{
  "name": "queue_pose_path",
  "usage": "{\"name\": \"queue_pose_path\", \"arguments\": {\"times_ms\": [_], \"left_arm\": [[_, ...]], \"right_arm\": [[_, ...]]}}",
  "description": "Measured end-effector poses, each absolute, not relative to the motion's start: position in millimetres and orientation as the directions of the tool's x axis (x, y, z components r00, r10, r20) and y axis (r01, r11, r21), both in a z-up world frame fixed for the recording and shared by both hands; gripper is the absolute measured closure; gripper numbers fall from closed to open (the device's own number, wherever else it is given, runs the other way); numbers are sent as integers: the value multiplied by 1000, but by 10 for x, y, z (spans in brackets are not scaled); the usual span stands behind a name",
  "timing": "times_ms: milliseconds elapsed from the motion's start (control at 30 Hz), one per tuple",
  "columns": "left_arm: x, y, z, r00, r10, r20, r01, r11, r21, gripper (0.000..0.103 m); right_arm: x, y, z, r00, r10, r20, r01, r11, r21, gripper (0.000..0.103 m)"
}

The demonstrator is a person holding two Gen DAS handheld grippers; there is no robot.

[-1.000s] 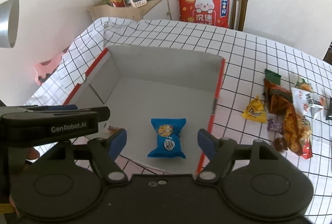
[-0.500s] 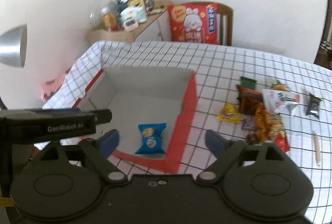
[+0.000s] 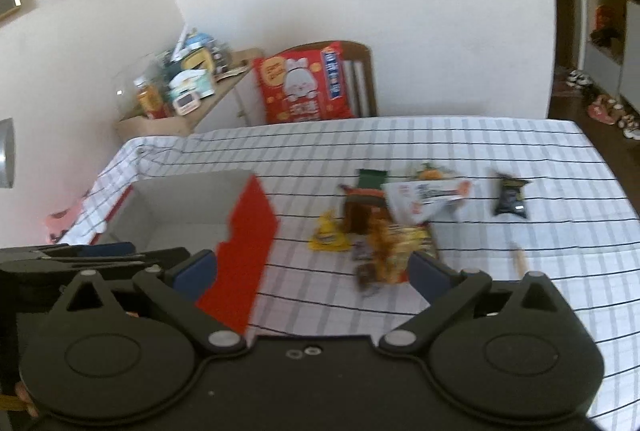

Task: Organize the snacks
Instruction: 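Move both tools back over the remaining snacks on the table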

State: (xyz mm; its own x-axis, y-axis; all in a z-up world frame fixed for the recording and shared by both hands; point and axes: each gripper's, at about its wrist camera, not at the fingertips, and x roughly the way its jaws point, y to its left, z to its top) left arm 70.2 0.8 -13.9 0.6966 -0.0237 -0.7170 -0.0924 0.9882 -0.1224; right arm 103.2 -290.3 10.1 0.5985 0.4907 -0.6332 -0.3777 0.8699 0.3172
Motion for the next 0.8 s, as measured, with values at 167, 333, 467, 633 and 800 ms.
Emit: {"name": "queue_pose_path", "arguments": {"times_ms": [167,333,467,633,800], "left_arm": [[859,-285,-239,692,-57,-720,-70,987,-145,29],[1069,-559,-362,673,-96,-733,-47,984,-171,29],[1200,-763,-452,673,-84,-735,-50,986,-158,29],[1371,-933,-565,653,-88,-752,-49,986,-158,29],[1550,-1037,-730,616,-67,-785,-84,985,-150,22]], "right_arm": [[1117,-3263,-51,618,449,-645,-343,892,293,0],[1238,-3621,-221,631,407,-661,-300,913,276,0],[1379,-3856,-379,631,386,-672,-278,922,269,0],[1542,-4036,-590,624,367,-690,-282,929,239,0],[1683,-4150,-788,601,362,-712,-282,930,236,0]]}}
